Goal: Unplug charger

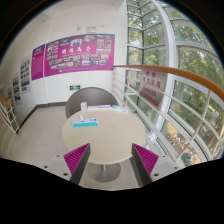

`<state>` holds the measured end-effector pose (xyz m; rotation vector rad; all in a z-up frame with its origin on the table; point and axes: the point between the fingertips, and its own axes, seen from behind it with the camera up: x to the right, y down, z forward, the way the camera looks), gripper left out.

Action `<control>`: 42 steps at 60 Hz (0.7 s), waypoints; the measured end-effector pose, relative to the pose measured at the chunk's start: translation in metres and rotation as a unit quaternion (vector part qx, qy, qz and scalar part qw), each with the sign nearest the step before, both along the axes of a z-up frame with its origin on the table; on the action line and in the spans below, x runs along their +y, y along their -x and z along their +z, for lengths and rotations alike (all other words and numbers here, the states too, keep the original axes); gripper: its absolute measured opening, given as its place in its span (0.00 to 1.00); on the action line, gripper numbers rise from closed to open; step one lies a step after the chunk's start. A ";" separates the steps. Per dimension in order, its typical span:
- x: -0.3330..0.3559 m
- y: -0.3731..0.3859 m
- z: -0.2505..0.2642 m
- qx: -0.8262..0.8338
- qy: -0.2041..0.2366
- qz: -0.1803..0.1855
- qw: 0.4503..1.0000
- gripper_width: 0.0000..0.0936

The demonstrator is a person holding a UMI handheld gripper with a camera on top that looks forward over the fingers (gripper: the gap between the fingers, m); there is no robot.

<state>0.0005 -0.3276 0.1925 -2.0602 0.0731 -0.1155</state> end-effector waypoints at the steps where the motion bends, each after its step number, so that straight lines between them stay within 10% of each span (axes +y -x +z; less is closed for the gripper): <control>1: 0.000 0.000 0.000 0.000 0.001 0.000 1.000 0.92; 22: 0.022 0.053 -0.042 0.021 0.033 0.028 0.999 0.91; 42: 0.199 0.155 -0.088 0.009 0.026 0.093 0.995 0.91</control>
